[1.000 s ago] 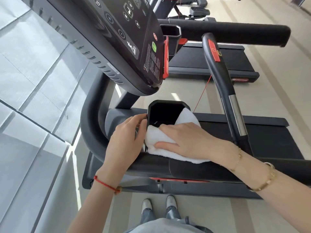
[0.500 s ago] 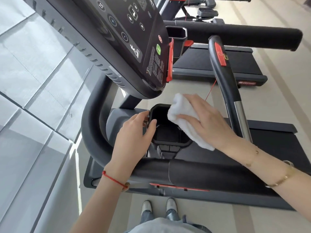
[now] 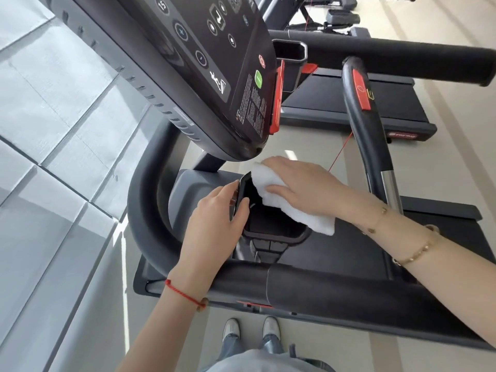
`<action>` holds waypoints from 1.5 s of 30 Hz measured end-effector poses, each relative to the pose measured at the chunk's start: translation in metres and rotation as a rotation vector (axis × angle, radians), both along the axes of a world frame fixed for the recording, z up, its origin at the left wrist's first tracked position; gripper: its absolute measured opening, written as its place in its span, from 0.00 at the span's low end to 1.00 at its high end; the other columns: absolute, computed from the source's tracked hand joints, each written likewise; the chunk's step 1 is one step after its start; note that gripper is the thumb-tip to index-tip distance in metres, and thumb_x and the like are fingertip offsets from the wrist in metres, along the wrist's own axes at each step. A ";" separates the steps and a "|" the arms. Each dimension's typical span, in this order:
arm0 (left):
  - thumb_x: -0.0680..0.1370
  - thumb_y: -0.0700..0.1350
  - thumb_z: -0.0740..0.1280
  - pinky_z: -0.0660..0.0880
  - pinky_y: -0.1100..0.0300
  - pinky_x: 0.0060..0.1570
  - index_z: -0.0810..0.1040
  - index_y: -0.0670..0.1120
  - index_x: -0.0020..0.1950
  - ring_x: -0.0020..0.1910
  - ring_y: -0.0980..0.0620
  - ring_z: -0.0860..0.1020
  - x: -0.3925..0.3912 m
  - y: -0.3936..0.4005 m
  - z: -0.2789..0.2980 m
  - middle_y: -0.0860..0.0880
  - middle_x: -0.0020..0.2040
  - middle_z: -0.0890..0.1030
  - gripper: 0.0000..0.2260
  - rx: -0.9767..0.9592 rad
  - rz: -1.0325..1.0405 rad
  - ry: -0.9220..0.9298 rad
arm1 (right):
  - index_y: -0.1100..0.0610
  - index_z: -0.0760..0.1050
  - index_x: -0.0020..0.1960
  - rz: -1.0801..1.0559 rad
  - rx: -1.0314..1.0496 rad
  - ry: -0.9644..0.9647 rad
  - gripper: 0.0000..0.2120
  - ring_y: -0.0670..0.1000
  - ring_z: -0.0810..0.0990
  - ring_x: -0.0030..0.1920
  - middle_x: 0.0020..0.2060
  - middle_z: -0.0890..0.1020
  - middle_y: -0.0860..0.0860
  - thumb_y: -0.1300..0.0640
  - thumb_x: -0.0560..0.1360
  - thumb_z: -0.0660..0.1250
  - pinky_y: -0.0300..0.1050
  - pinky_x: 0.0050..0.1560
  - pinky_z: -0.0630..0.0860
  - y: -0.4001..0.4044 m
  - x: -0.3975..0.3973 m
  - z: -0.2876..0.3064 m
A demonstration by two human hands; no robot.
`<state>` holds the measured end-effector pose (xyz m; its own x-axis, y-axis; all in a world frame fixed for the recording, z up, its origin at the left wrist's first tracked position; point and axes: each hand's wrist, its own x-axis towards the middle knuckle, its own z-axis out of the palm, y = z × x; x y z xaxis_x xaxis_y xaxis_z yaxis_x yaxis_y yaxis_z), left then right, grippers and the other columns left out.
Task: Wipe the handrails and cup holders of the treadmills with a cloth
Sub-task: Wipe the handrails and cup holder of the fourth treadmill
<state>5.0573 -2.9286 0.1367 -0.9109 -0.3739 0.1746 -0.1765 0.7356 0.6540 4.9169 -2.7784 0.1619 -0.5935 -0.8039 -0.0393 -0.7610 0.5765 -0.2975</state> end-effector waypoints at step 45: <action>0.80 0.49 0.64 0.78 0.49 0.48 0.78 0.48 0.62 0.46 0.50 0.79 -0.001 -0.002 0.005 0.51 0.46 0.81 0.12 0.025 -0.076 -0.001 | 0.49 0.59 0.75 -0.285 -0.143 -0.104 0.23 0.54 0.72 0.63 0.70 0.68 0.48 0.50 0.82 0.58 0.44 0.54 0.66 0.016 0.032 0.000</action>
